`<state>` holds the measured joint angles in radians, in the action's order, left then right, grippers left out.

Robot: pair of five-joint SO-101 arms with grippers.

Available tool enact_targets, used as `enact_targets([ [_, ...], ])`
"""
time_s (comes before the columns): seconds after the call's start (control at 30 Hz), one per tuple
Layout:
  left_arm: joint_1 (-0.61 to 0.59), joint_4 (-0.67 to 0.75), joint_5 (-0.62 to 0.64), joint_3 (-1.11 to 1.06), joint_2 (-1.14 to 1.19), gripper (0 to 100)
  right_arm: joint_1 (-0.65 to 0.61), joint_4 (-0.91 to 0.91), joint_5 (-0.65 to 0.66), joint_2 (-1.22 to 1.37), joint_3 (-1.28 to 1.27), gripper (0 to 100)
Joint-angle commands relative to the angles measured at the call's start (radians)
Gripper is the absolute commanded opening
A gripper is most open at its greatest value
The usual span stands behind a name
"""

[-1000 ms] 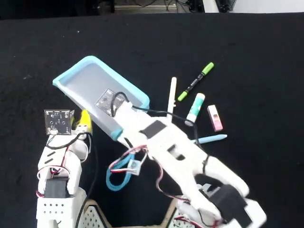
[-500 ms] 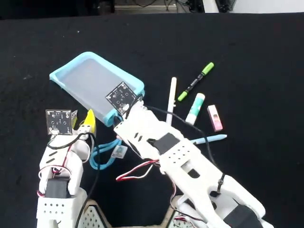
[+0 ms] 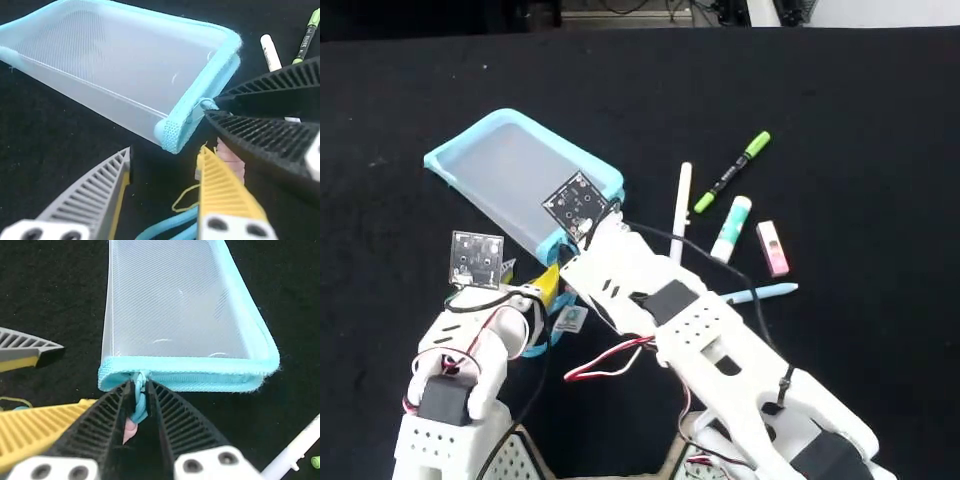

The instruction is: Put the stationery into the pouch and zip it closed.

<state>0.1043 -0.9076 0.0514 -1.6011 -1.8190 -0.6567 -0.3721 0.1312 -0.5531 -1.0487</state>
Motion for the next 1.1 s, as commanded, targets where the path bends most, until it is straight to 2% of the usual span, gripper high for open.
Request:
enact_targets([
  [0.0, 0.013, 0.046, 0.006, 0.022, -0.008, 22, -0.006, 0.025, -0.006, -0.045, 0.015, 1.1],
  [0.17, 0.008, 0.218, 0.005, -0.091, -0.006, 22, -0.008, 0.023, -0.006, -0.045, 0.013, 1.1],
  [0.27, -0.059, 0.253, 0.005, -0.099, -0.006, 21, -0.006, 0.023, -0.002, -0.045, 0.012, 1.1],
  [0.4, -0.111, 0.25, 0.005, -0.099, -0.006, 22, -0.008, 0.021, -0.003, -0.045, 0.01, 1.1],
  [0.63, -0.084, 0.219, 0.005, -0.094, -0.006, 22, -0.008, 0.021, -0.006, -0.045, 0.01, 1.1],
  [0.73, -0.028, 0.186, -0.06, -0.094, -0.006, 22, -0.008, 0.021, -0.005, -0.045, 0.01, 1.1],
  [0.8, -0.033, 0.186, -0.089, -0.097, -0.006, 22, -0.008, 0.021, -0.005, -0.045, 0.01, 1.1],
  [1.07, -0.071, 0.186, -0.074, -0.094, -0.006, 22, -0.008, 0.02, -0.006, -0.045, 0.012, 1.1],
])
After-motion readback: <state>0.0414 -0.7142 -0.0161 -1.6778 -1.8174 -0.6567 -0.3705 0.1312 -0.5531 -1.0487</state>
